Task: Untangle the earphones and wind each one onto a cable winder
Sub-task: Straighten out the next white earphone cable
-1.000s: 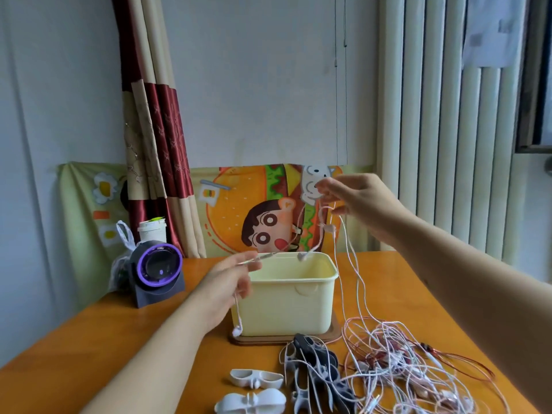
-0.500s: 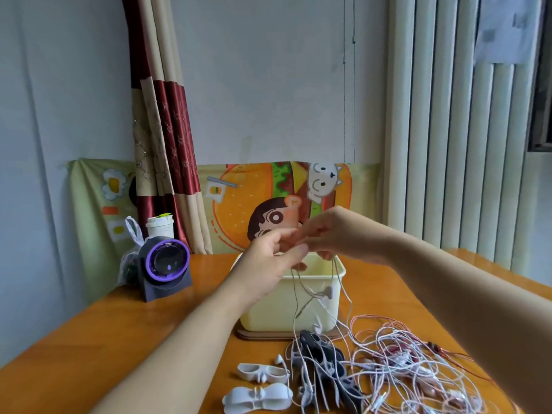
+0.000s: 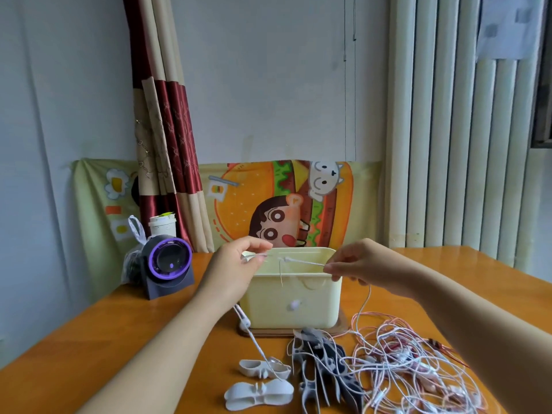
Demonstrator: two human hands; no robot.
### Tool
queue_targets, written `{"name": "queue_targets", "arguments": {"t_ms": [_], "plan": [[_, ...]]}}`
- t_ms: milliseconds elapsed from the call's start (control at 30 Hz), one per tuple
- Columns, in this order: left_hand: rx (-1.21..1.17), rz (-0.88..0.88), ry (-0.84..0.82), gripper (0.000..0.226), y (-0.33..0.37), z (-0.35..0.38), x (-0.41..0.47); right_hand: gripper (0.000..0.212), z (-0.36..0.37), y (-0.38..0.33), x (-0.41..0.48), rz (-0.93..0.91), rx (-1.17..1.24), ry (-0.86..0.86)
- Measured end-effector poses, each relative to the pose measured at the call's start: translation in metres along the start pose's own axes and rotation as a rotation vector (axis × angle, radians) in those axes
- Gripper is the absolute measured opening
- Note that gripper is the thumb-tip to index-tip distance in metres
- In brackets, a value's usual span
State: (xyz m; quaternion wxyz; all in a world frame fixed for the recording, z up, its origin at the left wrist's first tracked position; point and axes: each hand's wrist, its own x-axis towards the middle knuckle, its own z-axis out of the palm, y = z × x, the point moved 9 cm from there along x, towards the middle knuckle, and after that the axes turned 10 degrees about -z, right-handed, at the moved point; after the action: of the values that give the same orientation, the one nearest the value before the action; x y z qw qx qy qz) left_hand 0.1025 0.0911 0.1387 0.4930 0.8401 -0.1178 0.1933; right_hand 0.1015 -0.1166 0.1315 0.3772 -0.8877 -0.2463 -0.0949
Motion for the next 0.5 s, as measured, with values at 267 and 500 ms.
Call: {"name": "queue_targets", "arguments": {"t_ms": [267,500], "plan": [[0.15,-0.081,-0.18,0.037,-0.02,0.014,-0.005,0.026,-0.015,0.003,0.002,0.036,0.283,0.229],[0.043,-0.2,-0.36,0.036,-0.02,0.029,-0.014,0.022,-0.021,-0.031,0.005,-0.09,0.354,0.284]]}}
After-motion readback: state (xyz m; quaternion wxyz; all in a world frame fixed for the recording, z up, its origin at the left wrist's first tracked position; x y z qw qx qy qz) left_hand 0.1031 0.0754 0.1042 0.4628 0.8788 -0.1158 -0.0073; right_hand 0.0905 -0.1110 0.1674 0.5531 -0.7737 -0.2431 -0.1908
